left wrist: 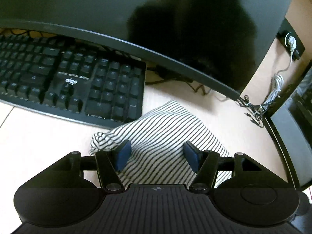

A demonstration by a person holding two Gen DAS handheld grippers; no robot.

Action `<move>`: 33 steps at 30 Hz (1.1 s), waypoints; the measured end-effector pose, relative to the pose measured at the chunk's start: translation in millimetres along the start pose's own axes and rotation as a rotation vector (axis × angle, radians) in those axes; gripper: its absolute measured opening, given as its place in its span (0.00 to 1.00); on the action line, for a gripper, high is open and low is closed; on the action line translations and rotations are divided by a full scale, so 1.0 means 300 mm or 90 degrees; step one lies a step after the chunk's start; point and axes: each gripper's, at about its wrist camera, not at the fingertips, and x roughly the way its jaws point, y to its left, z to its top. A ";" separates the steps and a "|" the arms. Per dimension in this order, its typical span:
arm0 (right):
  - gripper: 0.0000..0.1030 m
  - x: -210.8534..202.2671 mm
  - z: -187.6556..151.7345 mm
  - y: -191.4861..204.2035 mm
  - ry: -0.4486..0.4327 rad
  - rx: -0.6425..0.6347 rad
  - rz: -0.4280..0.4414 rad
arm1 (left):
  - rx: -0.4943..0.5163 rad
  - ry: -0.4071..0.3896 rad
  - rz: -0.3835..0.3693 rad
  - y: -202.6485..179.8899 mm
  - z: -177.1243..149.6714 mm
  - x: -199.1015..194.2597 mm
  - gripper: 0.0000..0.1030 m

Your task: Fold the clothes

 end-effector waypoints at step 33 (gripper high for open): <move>0.67 -0.015 0.071 -0.095 0.045 0.146 -0.158 | 0.013 -0.081 -0.089 0.009 -0.034 -0.278 0.69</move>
